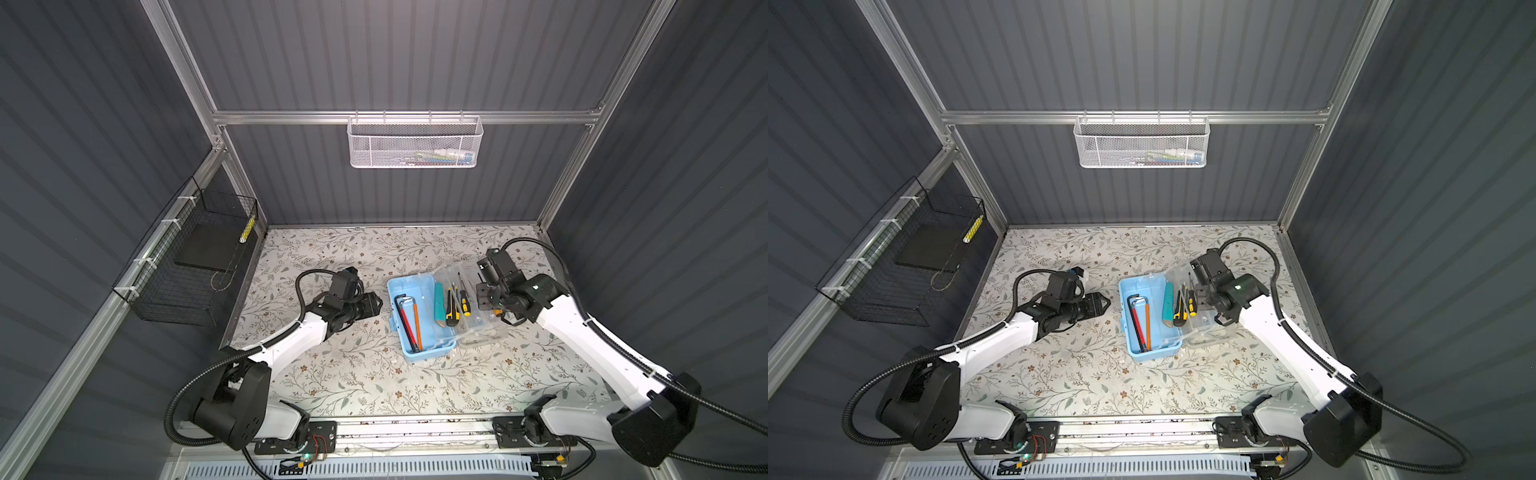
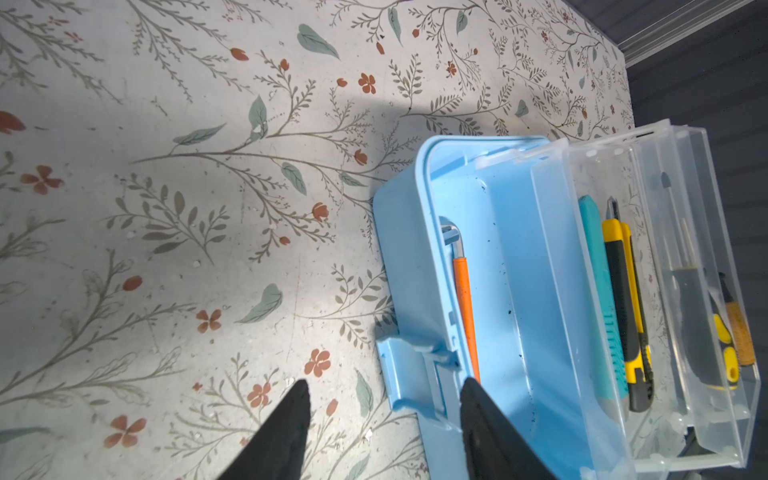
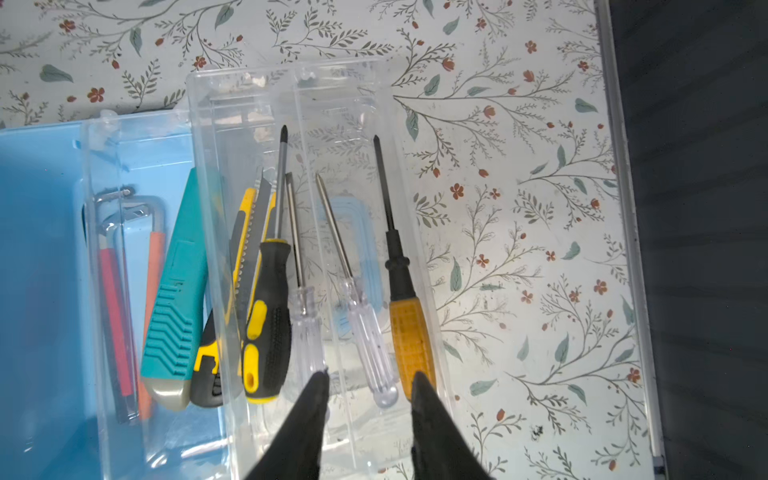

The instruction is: Pack the tool kit

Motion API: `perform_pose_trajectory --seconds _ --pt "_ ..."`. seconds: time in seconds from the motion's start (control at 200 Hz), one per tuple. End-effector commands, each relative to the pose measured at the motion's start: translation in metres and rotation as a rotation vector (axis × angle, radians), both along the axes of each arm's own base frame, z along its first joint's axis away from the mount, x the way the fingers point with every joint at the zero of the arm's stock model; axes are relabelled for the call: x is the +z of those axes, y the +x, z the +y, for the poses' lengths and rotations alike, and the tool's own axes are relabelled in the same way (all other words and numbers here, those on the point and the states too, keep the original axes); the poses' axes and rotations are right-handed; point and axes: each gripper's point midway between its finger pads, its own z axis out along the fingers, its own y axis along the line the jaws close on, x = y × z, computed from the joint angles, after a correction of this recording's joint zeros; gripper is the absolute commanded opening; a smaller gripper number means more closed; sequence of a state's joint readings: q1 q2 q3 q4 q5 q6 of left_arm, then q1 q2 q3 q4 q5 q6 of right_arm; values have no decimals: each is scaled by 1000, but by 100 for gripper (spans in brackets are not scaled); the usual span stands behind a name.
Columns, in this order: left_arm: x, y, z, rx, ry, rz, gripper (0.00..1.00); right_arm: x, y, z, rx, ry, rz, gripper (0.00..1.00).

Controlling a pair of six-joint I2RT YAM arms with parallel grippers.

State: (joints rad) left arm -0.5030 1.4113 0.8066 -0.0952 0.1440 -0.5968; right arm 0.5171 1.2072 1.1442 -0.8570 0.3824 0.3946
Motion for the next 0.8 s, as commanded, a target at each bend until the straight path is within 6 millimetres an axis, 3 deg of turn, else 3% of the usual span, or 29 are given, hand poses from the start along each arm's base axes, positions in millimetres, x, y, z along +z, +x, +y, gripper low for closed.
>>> perform_pose_trajectory --seconds 0.0,0.13,0.335,0.525,0.795 --pt "11 13 -9 -18 19 -54 59 9 -16 -15 -105 87 -74 35" --pt "13 24 -19 -20 46 -65 59 -2 -38 -15 -126 214 -79 36" --pt "1 47 -24 12 214 -49 57 -16 -61 -27 -169 247 -49 38" --pt "-25 65 -24 33 356 -10 52 -15 -64 -33 -176 245 -53 39" --pt "-52 77 -34 43 371 25 40 -26 -60 -29 -178 286 -47 39"
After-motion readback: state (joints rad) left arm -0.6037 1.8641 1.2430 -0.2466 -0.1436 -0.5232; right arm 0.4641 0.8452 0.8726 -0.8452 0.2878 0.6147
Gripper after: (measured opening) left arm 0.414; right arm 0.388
